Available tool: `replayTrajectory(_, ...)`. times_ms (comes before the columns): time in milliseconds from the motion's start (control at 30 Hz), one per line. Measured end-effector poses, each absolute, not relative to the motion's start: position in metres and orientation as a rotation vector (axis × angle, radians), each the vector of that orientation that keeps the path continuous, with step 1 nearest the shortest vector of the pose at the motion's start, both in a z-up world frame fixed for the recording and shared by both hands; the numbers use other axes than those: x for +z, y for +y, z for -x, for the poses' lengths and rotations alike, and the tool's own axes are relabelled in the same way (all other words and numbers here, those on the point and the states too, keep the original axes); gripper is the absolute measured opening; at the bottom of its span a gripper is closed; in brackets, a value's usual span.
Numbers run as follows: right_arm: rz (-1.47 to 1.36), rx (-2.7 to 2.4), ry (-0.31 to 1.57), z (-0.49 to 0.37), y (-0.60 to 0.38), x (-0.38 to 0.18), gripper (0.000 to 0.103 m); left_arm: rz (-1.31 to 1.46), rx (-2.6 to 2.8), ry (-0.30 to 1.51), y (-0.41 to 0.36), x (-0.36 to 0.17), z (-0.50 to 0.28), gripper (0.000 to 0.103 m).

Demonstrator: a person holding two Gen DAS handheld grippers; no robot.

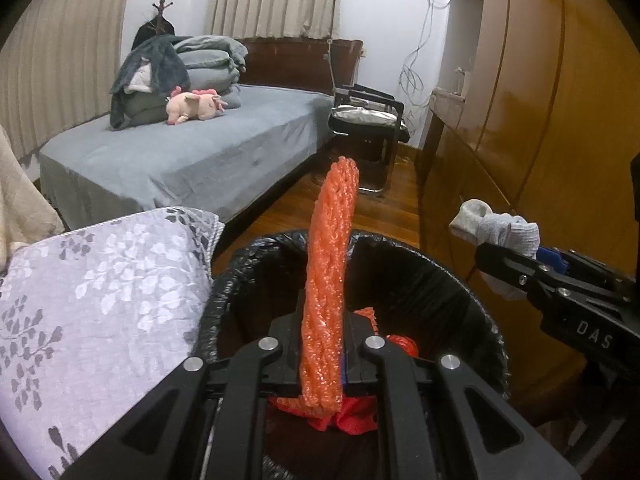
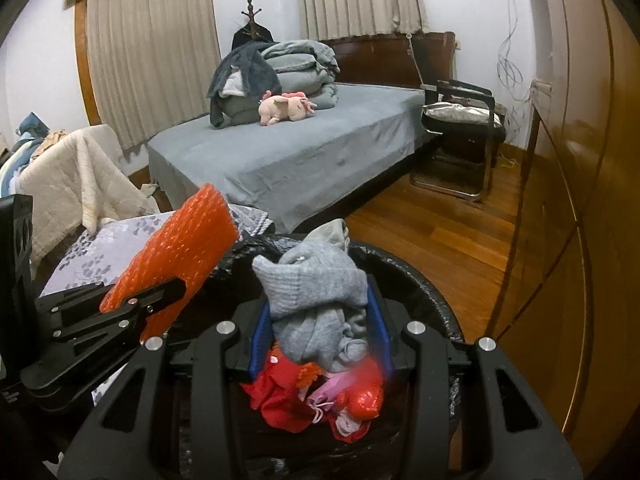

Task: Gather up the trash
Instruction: 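Carry the orange scrubber and grey sock over the black bin, then open both tools to drop the scrubber and sock into the bin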

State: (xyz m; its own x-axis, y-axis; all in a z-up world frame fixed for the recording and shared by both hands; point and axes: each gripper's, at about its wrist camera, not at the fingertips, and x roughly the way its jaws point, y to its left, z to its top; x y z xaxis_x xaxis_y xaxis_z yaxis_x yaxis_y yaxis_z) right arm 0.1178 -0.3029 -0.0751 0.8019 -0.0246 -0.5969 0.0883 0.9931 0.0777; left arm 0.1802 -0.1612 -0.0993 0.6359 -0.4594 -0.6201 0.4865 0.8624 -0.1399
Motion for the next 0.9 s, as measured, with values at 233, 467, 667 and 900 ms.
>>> replayTrajectory(233, -0.1, -0.073, 0.666, -0.126, -0.314, -0.091, 0.041, -0.054, -0.555, 0.719, -0.172, -0.11, -0.191, 0.011)
replayTrajectory(467, -0.094, -0.088, 0.697, -0.135, -0.318, -0.105, 0.051, -0.048, -0.571, 0.749, -0.177, -0.119, -0.202, 0.012)
replayTrajectory(667, -0.094, -0.11, 0.673, -0.13, -0.324, -0.1, 0.071, -0.008, -0.598, 0.754, -0.172, -0.119, -0.202, 0.05)
replayTrajectory(900, -0.095, -0.124, 0.632, -0.115, -0.325, -0.082, 0.094, -0.012, -0.557, 0.725, -0.152, -0.107, -0.191, 0.078)
